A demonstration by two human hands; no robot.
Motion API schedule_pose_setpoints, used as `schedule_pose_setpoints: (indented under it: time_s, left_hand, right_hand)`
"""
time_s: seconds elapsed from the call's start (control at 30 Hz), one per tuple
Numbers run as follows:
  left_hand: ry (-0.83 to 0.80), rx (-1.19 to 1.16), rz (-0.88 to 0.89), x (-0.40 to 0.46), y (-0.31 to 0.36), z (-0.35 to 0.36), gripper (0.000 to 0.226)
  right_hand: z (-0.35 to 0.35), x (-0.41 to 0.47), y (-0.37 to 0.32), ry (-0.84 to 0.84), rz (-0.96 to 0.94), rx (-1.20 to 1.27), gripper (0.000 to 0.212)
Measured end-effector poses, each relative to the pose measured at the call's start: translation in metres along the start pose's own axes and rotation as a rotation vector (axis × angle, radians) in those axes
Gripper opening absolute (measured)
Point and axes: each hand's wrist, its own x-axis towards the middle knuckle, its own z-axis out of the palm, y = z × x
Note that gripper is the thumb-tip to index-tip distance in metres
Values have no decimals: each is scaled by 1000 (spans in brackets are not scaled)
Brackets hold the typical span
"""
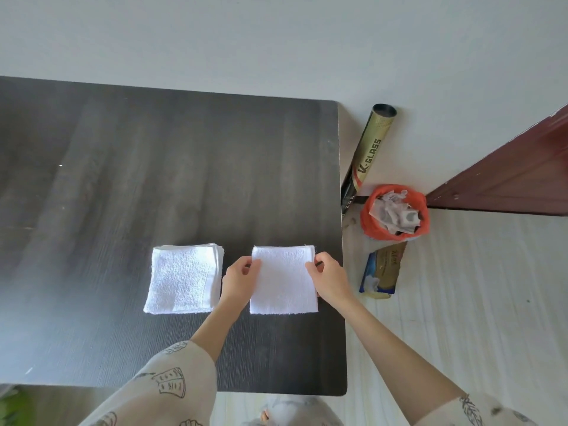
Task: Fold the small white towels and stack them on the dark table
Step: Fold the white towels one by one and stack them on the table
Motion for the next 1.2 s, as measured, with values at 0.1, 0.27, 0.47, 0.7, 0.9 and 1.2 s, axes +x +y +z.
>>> schedule_pose_setpoints:
  time_s: [0.1, 0.27, 0.47, 0.7, 0.9, 1.2]
  left_hand:
    - [-30, -58, -10, 0, 1, -2, 10]
    - [-18, 32, -4, -4, 4, -7, 29]
    - [128, 166, 215, -25, 24, -21, 37]
    - [-5, 220, 634, -77, 66, -4, 27]
    - [-409, 374, 774, -145, 80, 67, 24]
    - [-876, 595, 951, -283, 73, 247, 23]
  right_hand:
    - [2, 0, 3, 26, -17, 9, 19]
    - [5, -3, 5, 38, -14, 56, 22]
    - [-17, -27, 7, 153, 18, 169, 28]
    - [-49, -105, 41, 340, 64, 369, 30]
    - [-73, -201, 105, 506, 168, 587, 25]
    - [-117, -360, 270, 883, 347, 836, 7]
